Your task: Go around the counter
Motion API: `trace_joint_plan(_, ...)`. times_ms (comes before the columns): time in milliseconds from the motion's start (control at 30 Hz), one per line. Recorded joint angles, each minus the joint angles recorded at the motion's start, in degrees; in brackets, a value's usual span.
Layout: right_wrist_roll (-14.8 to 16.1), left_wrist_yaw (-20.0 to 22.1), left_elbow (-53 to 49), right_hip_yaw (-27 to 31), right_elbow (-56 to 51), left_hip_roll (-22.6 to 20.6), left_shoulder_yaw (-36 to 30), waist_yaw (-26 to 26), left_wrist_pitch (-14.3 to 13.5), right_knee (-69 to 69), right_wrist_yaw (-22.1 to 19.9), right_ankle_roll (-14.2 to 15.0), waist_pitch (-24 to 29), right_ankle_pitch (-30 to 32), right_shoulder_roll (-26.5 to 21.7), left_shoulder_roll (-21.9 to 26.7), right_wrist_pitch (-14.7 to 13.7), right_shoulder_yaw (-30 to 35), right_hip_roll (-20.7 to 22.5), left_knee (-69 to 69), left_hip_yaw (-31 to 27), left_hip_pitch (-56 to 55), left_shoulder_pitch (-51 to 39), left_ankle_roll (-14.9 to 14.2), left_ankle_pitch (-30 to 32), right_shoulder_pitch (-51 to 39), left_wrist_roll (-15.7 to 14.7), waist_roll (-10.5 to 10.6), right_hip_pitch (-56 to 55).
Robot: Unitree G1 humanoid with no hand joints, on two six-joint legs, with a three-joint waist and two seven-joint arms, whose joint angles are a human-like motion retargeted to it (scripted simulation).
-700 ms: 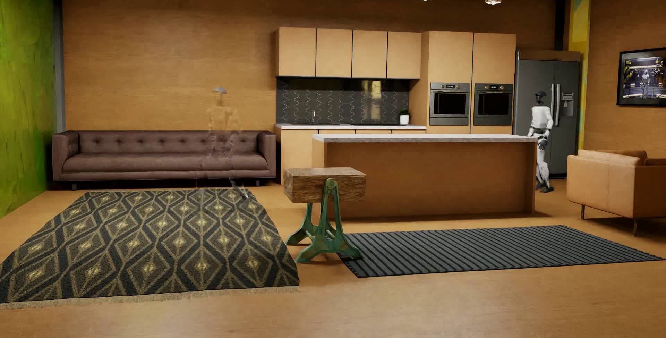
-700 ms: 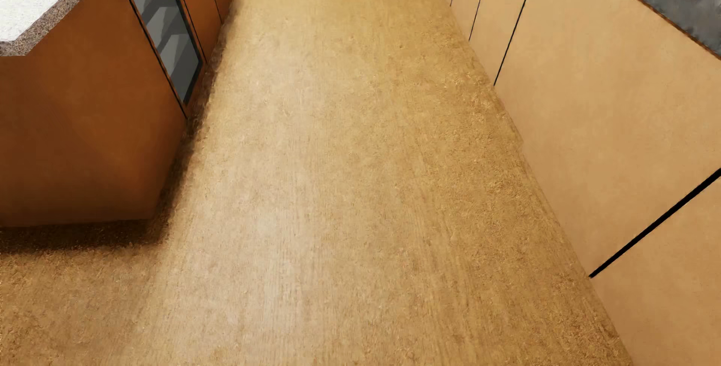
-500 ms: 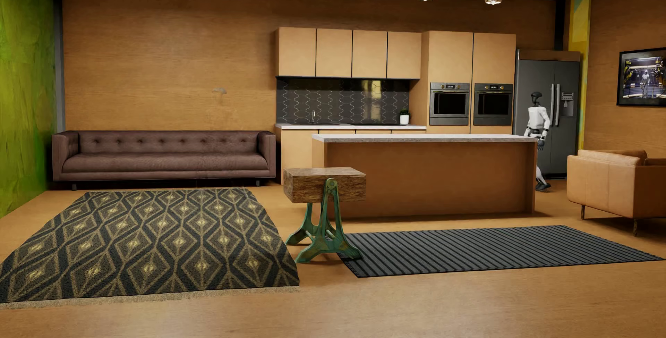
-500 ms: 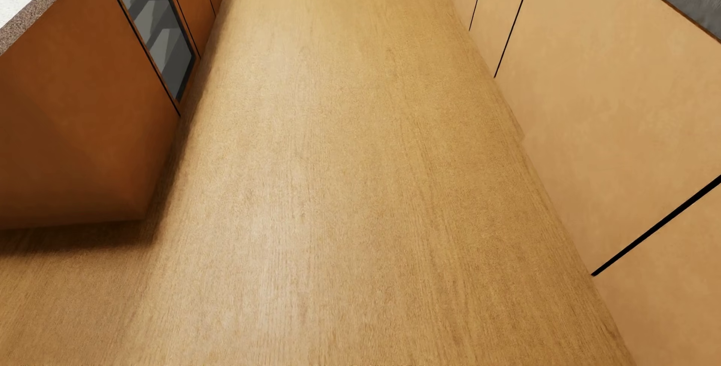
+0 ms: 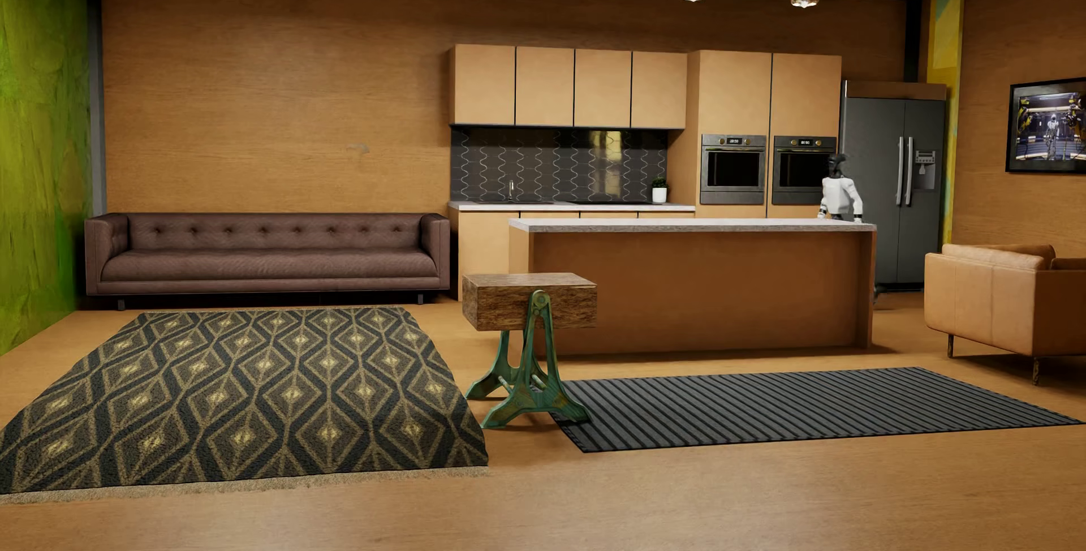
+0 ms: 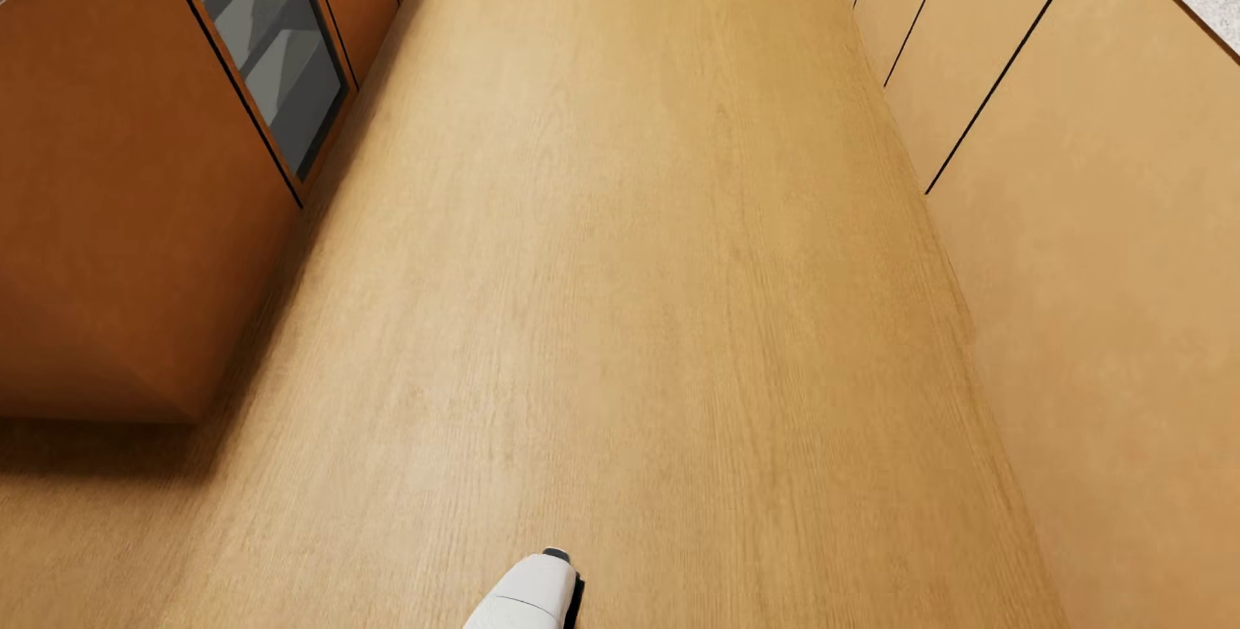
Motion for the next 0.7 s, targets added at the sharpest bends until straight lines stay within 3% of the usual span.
trace_joint_plan(33, 0.00, 0.00, -0.05, 0.00, 2.35, -1.06, 0.01, -1.44, 0.00, 9.99, 0.00, 0.00, -0.03, 8.47, 0.14, -0.26, 0.00, 0.66, -0.12, 0.67, 0.00, 2.76, -0.47, 0.00, -2.22, 1.04, 0.00, 0.62, -4.37)
trace_joint_plan(67, 0.00, 0.00, -1.24, 0.00, 3.78, -2.18, 0.28, -3.11, 0.00, 21.95, 0.00, 0.00, 0.39, 12.84, -0.07, -0.50, 0.00, 1.20, -0.24, 0.17, 0.00, 6.35, -0.90, 0.00, -4.12, 1.92, 0.00, 1.15, -10.29)
trace_joint_plan(133, 0.00, 0.00, -5.03, 0.00, 4.07, -3.95, 0.53, -8.49, 0.00, 38.53, 0.00, 0.00, 1.53, 11.38, -0.29, -0.69, 0.00, -0.11, 0.09, -3.19, 0.00, 15.33, -2.06, 0.00, -6.88, 4.60, 0.00, 2.45, -22.42)
trace_joint_plan(167, 0.00, 0.00, -7.06, 0.00, 4.13, -3.90, 0.81, -11.53, 0.00, 39.12, 0.00, 0.00, 1.78, 10.70, -0.26, -0.62, 0.00, -0.48, 0.91, -6.40, 0.00, 20.28, -2.91, 0.00, -7.23, 5.67, 0.00, 3.52, -28.50)
trace_joint_plan(267, 0.00, 0.00, -13.70, 0.00, 4.38, -3.33, 3.45, -20.16, 0.00, 15.39, 0.00, 0.00, 2.38, 18.08, -1.03, 0.25, 0.00, -0.05, 2.31, -17.58, 0.00, 36.04, -4.05, 0.00, -6.94, 7.91, 0.00, 5.66, -41.29)
trace_joint_plan(300, 0.00, 0.00, -15.66, 0.00, 3.99, -2.99, 3.12, -22.84, 0.00, 4.79, 0.00, 0.00, 2.11, 17.96, -1.24, 0.85, 0.00, -0.26, 1.90, -20.35, 0.00, 40.58, -4.88, 0.00, -8.02, 8.59, 0.00, 6.07, -43.74)
trace_joint_plan(333, 0.00, 0.00, -17.43, 0.00, 3.70, -2.86, 3.58, -24.53, 0.00, -3.61, 0.00, 0.00, 1.56, 11.60, -1.30, 1.47, 0.00, -0.53, 1.52, -21.98, 0.00, 44.25, -5.81, 0.00, -9.45, 8.93, 0.00, 6.12, -46.10)
trace_joint_plan(367, 0.00, 0.00, -18.49, 0.00, 3.37, -2.56, 3.70, -25.91, 0.00, -8.40, 0.00, 0.00, 1.23, 1.47, -1.48, 1.98, 0.00, -0.59, 1.05, -22.63, 0.00, 47.58, -6.86, 0.00, -10.84, 9.35, 0.00, 6.24, -47.90)
trace_joint_plan(400, 0.00, 0.00, -18.82, 0.00, 3.26, -1.98, 3.82, -27.36, 0.00, -8.67, 0.00, 0.00, 1.14, -4.16, -1.59, 2.22, 0.00, -0.70, 0.17, -22.36, 0.00, 49.93, -7.95, 0.00, -11.46, 9.58, 0.00, 6.66, -49.00)
trace_joint_plan(433, 0.00, 0.00, -18.46, 0.00, 3.54, -1.53, 4.52, -28.80, 0.00, -7.30, 0.00, 0.00, 1.15, 0.26, -1.49, 2.06, 0.00, -1.00, -0.26, -21.16, 0.00, 51.52, -8.55, 0.00, -10.65, 9.75, 0.00, 6.90, -50.18)
trace_joint_plan(467, 0.00, 0.00, -17.48, 0.00, 4.04, -0.36, 5.45, -30.25, 0.00, -5.19, 0.00, 0.00, 1.08, 10.59, -1.37, 1.72, 0.00, -0.70, 0.59, -18.51, 0.00, 52.86, -8.04, 0.00, -7.67, 10.01, 0.00, 7.31, -52.23)
trace_joint_plan(500, 0.00, 0.00, -16.05, 0.00, 4.95, 1.28, 6.33, -30.35, 0.00, -0.50, 0.00, 0.00, 0.43, 18.89, -1.07, 0.98, 0.00, -0.67, 1.65, -13.62, 0.00, 51.73, -7.41, 0.00, -1.01, 9.89, 0.00, 8.45, -53.49)
trace_joint_plan(567, 0.00, 0.00, -12.19, 0.00, 7.04, 3.35, 5.11, -26.37, 0.00, 4.85, 0.00, 0.00, -0.69, 20.52, -0.64, 0.21, 0.00, 0.70, 6.19, 4.90, 0.00, 44.81, -5.40, 0.00, 14.35, 9.06, 0.00, 9.64, -50.01)
trace_joint_plan(600, 0.00, 0.00, -11.76, 0.00, 7.50, 4.53, 4.41, -24.25, 0.00, 4.85, 0.00, 0.00, -1.06, 17.90, -0.10, 0.26, 0.00, -0.77, 8.49, 15.91, 0.00, 38.42, -4.24, 0.00, 14.30, 8.44, 0.00, 9.86, -46.46)
trace_joint_plan(633, 0.00, 0.00, -11.65, 0.00, 7.56, 4.95, 4.45, -21.77, 0.00, 3.02, 0.00, 0.00, -0.80, 13.80, 0.29, 0.13, 0.00, -2.93, 9.73, 23.55, 0.00, 32.80, -3.08, 0.00, 8.18, 7.73, 0.00, 9.69, -40.89)
trace_joint_plan(700, 0.00, 0.00, -10.15, 0.00, 5.88, 3.11, 3.38, -15.20, 0.00, -2.67, 0.00, 0.00, -0.31, 5.00, -0.47, 0.22, 0.00, -3.19, 9.12, 24.75, 0.00, 22.39, -1.77, 0.00, -1.67, 5.29, 0.00, 6.93, -28.62)
